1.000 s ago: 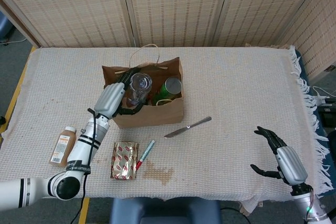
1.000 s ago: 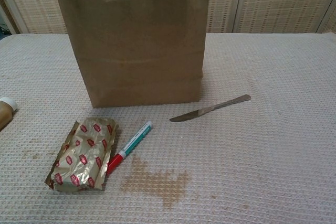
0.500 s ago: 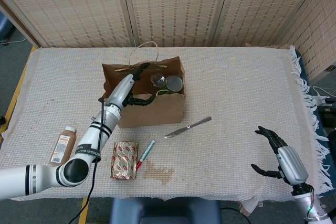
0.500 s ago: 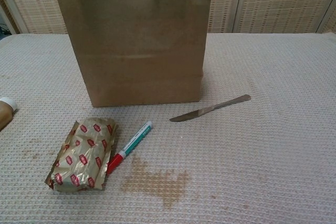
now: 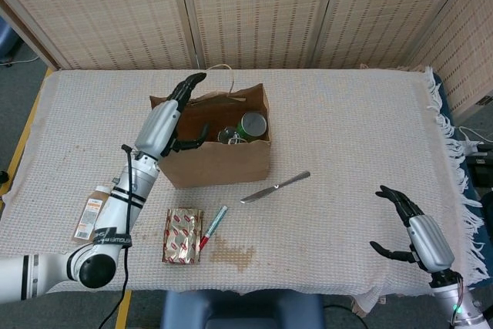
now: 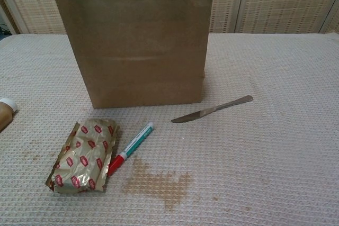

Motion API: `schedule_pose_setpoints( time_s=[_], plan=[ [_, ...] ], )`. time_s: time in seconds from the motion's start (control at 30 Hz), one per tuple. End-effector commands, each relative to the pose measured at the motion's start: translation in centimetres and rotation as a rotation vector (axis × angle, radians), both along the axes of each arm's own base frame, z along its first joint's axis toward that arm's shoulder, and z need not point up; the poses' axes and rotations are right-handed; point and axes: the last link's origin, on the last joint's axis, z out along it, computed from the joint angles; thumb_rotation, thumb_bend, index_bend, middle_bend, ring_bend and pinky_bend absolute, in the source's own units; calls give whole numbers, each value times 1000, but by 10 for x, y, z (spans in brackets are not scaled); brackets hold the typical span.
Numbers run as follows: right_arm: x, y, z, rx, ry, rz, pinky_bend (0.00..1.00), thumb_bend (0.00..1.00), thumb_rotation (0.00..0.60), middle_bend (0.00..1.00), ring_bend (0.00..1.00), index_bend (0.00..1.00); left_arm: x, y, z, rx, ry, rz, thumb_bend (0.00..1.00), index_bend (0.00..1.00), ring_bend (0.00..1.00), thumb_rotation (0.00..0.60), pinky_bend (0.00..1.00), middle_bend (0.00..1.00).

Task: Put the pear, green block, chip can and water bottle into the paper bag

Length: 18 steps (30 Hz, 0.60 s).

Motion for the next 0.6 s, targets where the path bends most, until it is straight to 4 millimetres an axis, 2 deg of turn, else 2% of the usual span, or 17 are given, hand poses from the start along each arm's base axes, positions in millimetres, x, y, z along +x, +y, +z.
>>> schedule_pose_setpoints(
  time_s=[0.03, 0.17, 0.33, 0.47, 0.6],
  plan=[
    [0, 2, 0, -9, 15, 10, 169, 85, 600, 150, 66, 23, -71, -47, 38, 225, 237, -72, 466, 0, 0, 600, 110, 0],
    [-2, 2, 1, -39, 68, 36, 157, 85, 600, 150, 54, 23, -134, -83, 48, 319, 401, -31, 449, 0, 0, 600, 102, 0],
    [-6, 2, 0, -82, 152, 50, 117, 86, 600, 127, 22, 17, -213, -135, 43, 301, 475, 110, 406, 0, 0, 600, 88, 0],
    [-10, 2, -4, -83, 214, 31, 96, 85, 600, 103, 5, 0, -257, -167, 39, 348, 527, 165, 385, 0, 0, 600, 70, 0],
    [-13, 2, -6, -87, 267, 10, 44, 85, 600, 80, 0, 0, -286, -180, 34, 424, 617, 156, 385, 0, 0, 600, 52, 0]
  ],
)
